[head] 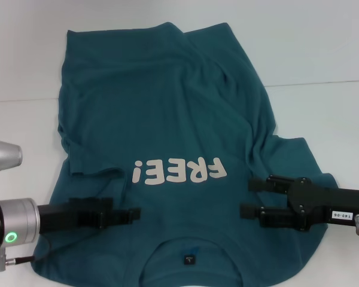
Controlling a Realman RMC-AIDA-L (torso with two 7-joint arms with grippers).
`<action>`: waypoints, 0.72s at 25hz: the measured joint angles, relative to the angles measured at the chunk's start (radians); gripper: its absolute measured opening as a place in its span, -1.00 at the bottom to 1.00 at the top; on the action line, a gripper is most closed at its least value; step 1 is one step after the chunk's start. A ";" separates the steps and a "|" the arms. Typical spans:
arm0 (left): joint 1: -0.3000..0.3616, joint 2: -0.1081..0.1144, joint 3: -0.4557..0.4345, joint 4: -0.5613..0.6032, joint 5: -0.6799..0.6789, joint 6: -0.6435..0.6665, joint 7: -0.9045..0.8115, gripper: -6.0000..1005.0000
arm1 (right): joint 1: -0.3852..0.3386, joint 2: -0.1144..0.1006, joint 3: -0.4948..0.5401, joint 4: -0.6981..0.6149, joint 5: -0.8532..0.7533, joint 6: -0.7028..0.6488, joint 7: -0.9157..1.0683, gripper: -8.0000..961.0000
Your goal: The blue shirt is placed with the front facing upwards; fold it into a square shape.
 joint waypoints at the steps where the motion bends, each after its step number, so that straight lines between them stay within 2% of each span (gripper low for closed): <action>1: -0.001 0.000 -0.002 0.003 -0.001 0.005 -0.001 0.83 | 0.000 0.000 0.000 0.000 0.000 0.000 -0.001 0.85; 18: 0.028 0.004 -0.038 0.040 0.013 -0.044 -0.003 0.83 | -0.003 0.000 0.000 0.000 0.000 0.000 0.002 0.85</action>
